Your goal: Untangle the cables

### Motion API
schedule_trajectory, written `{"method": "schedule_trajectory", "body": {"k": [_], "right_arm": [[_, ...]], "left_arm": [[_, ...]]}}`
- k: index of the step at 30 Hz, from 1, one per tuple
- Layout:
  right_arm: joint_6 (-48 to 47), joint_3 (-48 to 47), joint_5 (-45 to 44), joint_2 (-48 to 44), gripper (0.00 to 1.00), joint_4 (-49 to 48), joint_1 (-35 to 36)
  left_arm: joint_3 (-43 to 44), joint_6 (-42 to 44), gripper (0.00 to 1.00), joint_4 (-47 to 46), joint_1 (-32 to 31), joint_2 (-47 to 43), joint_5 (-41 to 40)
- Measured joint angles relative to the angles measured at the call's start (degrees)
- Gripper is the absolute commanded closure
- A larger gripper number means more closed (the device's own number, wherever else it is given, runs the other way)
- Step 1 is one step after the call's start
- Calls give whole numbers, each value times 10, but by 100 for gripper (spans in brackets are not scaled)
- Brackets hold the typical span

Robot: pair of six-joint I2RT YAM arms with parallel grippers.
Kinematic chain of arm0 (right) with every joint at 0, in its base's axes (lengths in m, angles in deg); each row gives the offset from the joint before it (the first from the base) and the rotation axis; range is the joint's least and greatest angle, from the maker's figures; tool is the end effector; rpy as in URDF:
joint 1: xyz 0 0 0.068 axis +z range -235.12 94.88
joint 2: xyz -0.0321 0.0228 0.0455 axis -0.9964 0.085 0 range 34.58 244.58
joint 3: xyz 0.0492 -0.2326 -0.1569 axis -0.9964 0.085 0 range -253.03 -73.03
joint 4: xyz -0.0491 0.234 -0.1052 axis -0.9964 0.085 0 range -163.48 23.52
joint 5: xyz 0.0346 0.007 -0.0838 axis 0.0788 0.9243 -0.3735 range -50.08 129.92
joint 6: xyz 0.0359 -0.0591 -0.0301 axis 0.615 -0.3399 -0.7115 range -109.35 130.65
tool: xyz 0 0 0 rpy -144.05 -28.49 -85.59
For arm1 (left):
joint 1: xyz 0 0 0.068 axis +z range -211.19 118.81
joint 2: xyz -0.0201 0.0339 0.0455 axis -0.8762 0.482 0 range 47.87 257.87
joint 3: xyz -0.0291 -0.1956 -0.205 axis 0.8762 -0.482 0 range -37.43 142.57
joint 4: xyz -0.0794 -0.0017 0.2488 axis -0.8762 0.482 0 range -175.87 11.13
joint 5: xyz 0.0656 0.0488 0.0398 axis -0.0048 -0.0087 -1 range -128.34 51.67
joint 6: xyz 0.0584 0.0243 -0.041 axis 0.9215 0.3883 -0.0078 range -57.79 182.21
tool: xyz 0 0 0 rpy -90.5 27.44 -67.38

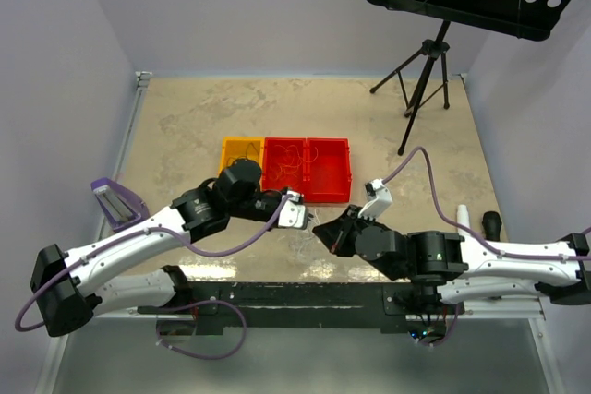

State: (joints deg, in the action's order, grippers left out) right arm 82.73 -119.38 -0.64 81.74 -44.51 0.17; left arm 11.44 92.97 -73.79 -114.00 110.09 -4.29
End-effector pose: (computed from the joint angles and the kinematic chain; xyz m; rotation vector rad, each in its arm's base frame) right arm 0.0562 0.1797 0.3119 0.2020 2.1031 1.0250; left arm 0.1272 -0.2267 0.3056 1.6173 1.2304 -0.8407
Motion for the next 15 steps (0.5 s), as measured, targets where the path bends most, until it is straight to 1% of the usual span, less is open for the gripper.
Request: {"method": "schedule_trajectory", "body": {"k": [5,6,10,12,15], "right_arm": [[14,18,-2,-19,100,-24,-3],[16,21,-3,-25,98,-26,-3],[24,38,-2,-51,76,-16,-3],[25,48,-2,-54,67,-3,-3],[24,56,1,-45,65,3,-3]], "left_arm": [[24,23,100,40,10,-16,-7],[36,30,100,52,13,-18,-12],[95,57,100,93,26,-28,-39],[131,66,100,101,33,-34,-49],[171,74,100,102,34,-45,-51]]}}
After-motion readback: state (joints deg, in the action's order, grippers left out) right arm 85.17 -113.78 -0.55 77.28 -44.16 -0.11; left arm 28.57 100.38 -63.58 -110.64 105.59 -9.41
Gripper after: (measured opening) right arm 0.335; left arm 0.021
